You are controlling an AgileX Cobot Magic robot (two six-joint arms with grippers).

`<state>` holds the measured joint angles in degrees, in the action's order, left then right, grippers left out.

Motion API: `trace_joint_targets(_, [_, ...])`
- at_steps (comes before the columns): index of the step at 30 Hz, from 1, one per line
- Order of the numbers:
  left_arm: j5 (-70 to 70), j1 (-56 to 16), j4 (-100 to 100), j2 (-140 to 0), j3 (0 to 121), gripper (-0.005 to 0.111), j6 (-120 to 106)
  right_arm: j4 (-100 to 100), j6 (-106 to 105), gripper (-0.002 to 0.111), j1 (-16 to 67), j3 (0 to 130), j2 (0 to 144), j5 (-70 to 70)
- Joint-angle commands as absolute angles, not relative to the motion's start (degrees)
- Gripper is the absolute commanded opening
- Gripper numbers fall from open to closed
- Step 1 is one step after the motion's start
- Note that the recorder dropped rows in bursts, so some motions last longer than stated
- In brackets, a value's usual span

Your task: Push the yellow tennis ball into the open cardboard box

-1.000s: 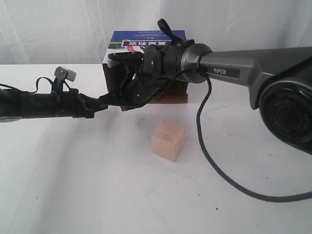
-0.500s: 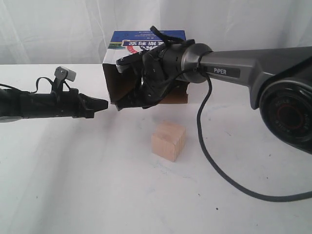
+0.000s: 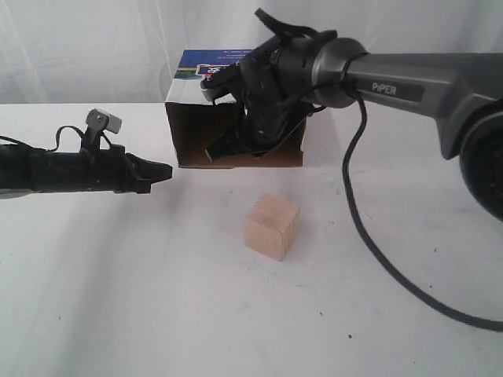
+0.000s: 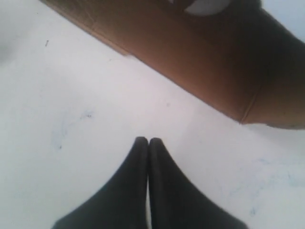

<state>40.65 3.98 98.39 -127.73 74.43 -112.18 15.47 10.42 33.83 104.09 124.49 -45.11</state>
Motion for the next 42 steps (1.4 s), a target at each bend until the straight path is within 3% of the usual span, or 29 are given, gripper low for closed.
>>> trace_joint_targets(1, [35.3,4.0,99.2,-121.4,69.7,0.0,-120.0,11.9,5.4,0.0,33.7,103.9,120.4,-51.9])
trace_joint_targets(6, [30.3,4.1,99.9,-112.1,62.8,0.0,-120.1,4.2,1.1,0.0,33.7,101.5,114.7,-55.8])
trace_joint_targets(11, [16.0,4.1,99.9,-100.4,57.1,0.0,-118.0,5.3,2.0,0.0,33.6,94.3,106.0,-55.7])
trace_joint_targets(21, [-0.4,4.1,99.9,-68.4,43.5,0.0,-106.8,39.0,23.4,0.0,32.2,72.9,88.4,-60.1])
trace_joint_targets(28, [-4.1,4.1,99.9,-40.9,35.3,0.0,-100.0,38.6,22.5,0.0,27.9,66.4,68.5,-42.7])
trace_joint_targets(32, [-4.9,4.1,99.9,-26.6,32.9,0.0,-100.5,38.4,21.8,0.0,27.4,62.8,56.6,-25.9])
trace_joint_targets(38, [-4.9,4.1,99.9,-14.9,27.1,0.0,-100.6,35.8,23.4,0.0,27.4,53.9,45.6,0.0])
trace_joint_targets(42, [-4.9,4.1,99.9,-13.3,21.2,0.0,-100.6,35.4,25.1,0.0,27.4,46.9,44.1,5.9])
